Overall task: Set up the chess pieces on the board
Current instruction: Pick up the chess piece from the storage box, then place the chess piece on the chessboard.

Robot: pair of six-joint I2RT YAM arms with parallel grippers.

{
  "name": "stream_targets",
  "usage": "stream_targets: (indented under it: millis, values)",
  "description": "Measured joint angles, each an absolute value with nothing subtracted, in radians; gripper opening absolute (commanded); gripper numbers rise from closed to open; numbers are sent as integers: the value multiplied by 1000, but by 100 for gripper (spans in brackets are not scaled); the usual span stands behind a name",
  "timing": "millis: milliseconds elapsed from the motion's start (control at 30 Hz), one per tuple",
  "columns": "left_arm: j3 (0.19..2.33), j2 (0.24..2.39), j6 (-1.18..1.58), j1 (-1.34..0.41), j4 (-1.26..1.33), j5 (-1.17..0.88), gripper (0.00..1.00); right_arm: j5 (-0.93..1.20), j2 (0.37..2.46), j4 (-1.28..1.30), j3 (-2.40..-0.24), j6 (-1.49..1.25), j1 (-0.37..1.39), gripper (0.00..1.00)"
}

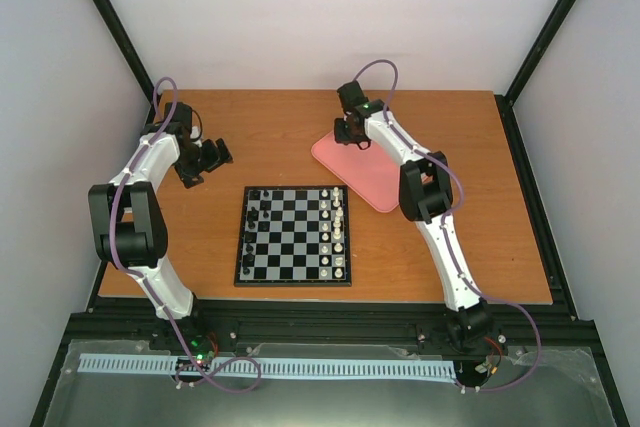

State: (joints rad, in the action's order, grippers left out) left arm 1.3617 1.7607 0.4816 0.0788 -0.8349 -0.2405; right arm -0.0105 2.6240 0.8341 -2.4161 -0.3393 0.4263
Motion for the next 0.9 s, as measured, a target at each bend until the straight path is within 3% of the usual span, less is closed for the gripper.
stream_targets:
  millis: [233,467,667,900]
  values:
    - [1362,1761,482,79,-835,-241,100,-41,2490,842,-2290,-297,451,3]
    - [1362,1760,482,79,-835,-240,100,-41,2208,808,-2104,-265,538,3]
    - [1362,1760,482,79,-834,-239,100,-20,2025,754,-1872,-266,707,3]
    - [1363,1760,480,79,-834,-235,100,5,2009,724,-1745,-297,969,3]
